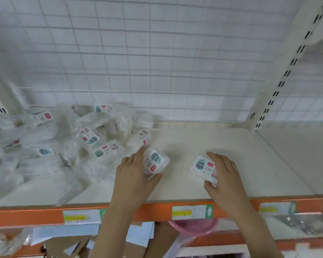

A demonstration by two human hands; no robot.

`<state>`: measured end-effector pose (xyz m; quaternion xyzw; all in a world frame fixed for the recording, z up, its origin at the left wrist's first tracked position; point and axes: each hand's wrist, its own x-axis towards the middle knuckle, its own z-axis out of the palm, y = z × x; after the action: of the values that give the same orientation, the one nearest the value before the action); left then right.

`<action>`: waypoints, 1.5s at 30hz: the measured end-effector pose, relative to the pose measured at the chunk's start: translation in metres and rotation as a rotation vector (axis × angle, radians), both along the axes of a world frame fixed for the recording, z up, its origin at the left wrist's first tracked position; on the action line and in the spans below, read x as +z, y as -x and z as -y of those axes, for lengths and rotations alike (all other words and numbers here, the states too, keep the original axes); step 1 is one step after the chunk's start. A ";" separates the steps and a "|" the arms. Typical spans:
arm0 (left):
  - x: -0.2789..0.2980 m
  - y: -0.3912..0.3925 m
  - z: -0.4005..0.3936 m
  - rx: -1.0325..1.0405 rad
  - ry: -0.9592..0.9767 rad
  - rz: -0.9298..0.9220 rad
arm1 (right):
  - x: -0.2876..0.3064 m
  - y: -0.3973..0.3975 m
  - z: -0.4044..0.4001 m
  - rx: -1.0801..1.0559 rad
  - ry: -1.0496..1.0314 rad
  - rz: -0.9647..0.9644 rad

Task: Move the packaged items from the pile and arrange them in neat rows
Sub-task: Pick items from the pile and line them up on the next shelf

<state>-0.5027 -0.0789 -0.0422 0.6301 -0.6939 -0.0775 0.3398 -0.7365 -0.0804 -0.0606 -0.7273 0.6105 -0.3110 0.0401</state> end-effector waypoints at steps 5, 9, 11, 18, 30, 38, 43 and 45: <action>-0.001 0.026 0.018 0.040 -0.001 -0.015 | -0.002 0.036 0.007 0.024 -0.041 0.113; 0.001 0.064 0.028 0.047 0.025 -0.003 | -0.001 0.080 0.014 0.035 -0.053 0.108; 0.001 0.089 0.034 0.032 0.046 0.021 | 0.001 0.107 0.020 0.032 -0.033 0.099; -0.008 0.222 0.036 0.117 0.020 0.035 | 0.001 0.232 0.038 0.088 -0.005 0.024; 0.008 0.386 0.020 0.047 0.002 -0.101 | 0.000 0.403 0.053 0.056 -0.059 -0.117; 0.013 0.404 0.051 -0.029 -0.089 -0.189 | 0.002 0.415 0.069 0.087 -0.063 -0.077; 0.009 0.423 0.079 -0.155 -0.281 -0.205 | 0.006 0.435 0.080 0.076 -0.082 -0.068; 0.008 0.434 0.092 -0.177 -0.280 -0.197 | 0.008 0.443 0.087 0.078 -0.097 -0.064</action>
<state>-0.9367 -0.1704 -0.0345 0.5970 -0.6924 -0.2641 0.3072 -1.1796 -0.1669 -0.0527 -0.7572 0.5972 -0.2559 0.0679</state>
